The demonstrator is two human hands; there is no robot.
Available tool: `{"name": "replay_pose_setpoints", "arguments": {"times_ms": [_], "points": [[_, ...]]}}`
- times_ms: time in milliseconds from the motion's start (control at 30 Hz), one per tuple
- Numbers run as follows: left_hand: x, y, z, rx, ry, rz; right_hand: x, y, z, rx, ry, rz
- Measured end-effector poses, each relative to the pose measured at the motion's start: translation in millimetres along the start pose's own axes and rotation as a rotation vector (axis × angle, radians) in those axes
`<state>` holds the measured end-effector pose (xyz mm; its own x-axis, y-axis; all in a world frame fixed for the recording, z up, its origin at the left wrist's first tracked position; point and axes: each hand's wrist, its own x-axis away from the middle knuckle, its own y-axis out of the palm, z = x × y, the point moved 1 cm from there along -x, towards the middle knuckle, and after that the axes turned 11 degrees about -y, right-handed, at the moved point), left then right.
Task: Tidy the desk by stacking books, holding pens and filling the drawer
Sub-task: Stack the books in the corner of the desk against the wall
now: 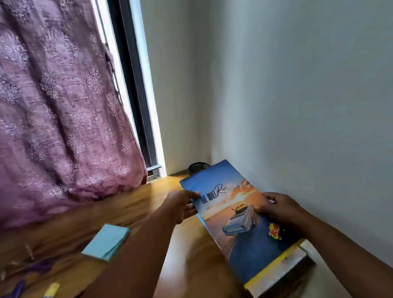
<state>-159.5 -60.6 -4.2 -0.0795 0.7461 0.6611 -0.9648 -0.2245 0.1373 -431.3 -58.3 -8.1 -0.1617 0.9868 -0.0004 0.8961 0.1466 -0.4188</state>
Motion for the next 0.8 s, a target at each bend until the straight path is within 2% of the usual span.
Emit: {"name": "replay_pose_setpoints", "arguments": {"times_ms": [100, 167, 233, 333, 367, 433, 567, 700, 800], "points": [[-30, 23, -19, -0.084, -0.016, 0.09, -8, 6, 27, 0.44, -0.048, -0.085], [-48, 31, -26, -0.166, 0.015, 0.184, -10, 14, 42, 0.728, -0.093, -0.077], [-58, 34, -33, -0.273, 0.022, 0.247, -9, 23, 58, 0.864, -0.11, -0.079], [-68, 41, -46, -0.77, 0.031, 0.464, -5, 34, 74, 1.062, -0.212, -0.094], [-69, 42, -51, -0.889, 0.036, 0.537, -5, 41, 78, 1.097, -0.276, -0.078], [-63, 46, -58, -1.042, 0.087, 0.608, 0, 53, 83, 1.09, -0.286, -0.161], [-50, 42, -69, -1.304, 0.243, 0.583, 9, 65, 102, 1.106, -0.252, -0.236], [-9, 4, -56, -1.361, 0.394, 0.655, 3, 66, 67, 1.133, -0.249, -0.232], [41, -49, -33, -1.312, 0.558, 0.785, 1, 81, 12, 1.012, -0.31, -0.157]]}}
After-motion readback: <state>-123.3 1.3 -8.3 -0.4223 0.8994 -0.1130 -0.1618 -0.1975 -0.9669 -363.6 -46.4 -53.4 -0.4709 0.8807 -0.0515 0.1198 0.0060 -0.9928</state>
